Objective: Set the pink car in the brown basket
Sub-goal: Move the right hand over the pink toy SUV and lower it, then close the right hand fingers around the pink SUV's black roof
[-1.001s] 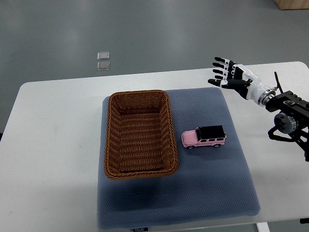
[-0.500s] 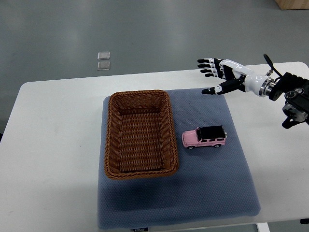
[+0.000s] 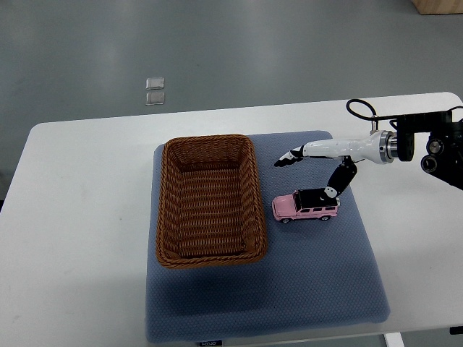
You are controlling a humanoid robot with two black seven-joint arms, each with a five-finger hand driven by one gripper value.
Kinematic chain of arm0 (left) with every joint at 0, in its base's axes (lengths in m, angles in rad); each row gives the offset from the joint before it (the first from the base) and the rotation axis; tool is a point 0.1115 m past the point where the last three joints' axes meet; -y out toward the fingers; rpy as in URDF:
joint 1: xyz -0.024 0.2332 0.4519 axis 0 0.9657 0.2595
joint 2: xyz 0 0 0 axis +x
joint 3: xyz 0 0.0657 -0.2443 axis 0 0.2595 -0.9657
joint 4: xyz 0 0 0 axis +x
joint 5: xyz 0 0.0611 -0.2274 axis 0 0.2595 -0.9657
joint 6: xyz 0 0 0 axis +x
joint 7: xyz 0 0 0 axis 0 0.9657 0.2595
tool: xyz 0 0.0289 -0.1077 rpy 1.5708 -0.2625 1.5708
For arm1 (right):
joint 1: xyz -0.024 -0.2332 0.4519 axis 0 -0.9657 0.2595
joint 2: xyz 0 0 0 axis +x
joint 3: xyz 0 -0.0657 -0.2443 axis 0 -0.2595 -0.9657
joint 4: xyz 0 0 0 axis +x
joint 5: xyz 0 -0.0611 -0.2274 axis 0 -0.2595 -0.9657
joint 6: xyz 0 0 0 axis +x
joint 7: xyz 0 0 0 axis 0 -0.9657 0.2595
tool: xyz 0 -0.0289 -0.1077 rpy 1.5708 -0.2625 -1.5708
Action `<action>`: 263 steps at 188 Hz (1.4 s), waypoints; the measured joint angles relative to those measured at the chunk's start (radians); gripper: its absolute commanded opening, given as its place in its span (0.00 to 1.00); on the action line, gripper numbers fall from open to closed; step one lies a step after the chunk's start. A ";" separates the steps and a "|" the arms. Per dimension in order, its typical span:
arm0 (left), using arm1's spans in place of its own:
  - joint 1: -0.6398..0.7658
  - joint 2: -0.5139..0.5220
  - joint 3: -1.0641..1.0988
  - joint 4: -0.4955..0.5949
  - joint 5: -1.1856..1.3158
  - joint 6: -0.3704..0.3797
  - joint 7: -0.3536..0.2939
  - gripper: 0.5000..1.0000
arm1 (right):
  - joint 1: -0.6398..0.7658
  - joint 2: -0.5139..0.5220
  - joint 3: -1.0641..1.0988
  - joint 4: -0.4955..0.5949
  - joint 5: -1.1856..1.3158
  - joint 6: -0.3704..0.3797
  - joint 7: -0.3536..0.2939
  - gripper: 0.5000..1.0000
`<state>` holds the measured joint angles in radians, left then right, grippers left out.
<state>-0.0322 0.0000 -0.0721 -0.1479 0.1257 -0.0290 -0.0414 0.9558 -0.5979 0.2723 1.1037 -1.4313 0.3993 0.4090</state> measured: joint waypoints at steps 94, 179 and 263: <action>0.006 0.000 0.000 -0.001 0.001 0.000 0.001 1.00 | 0.028 -0.025 -0.107 0.091 -0.074 -0.056 -0.111 0.84; 0.009 0.000 0.000 -0.006 0.002 0.000 0.000 1.00 | 0.022 -0.019 -0.152 0.087 -0.086 -0.129 -0.180 0.74; 0.009 0.000 -0.002 -0.001 0.002 0.000 0.000 1.00 | 0.019 -0.018 -0.173 0.087 -0.084 -0.128 -0.181 0.00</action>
<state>-0.0230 0.0000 -0.0737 -0.1485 0.1274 -0.0291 -0.0414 0.9748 -0.6158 0.0994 1.1902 -1.5156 0.2712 0.2284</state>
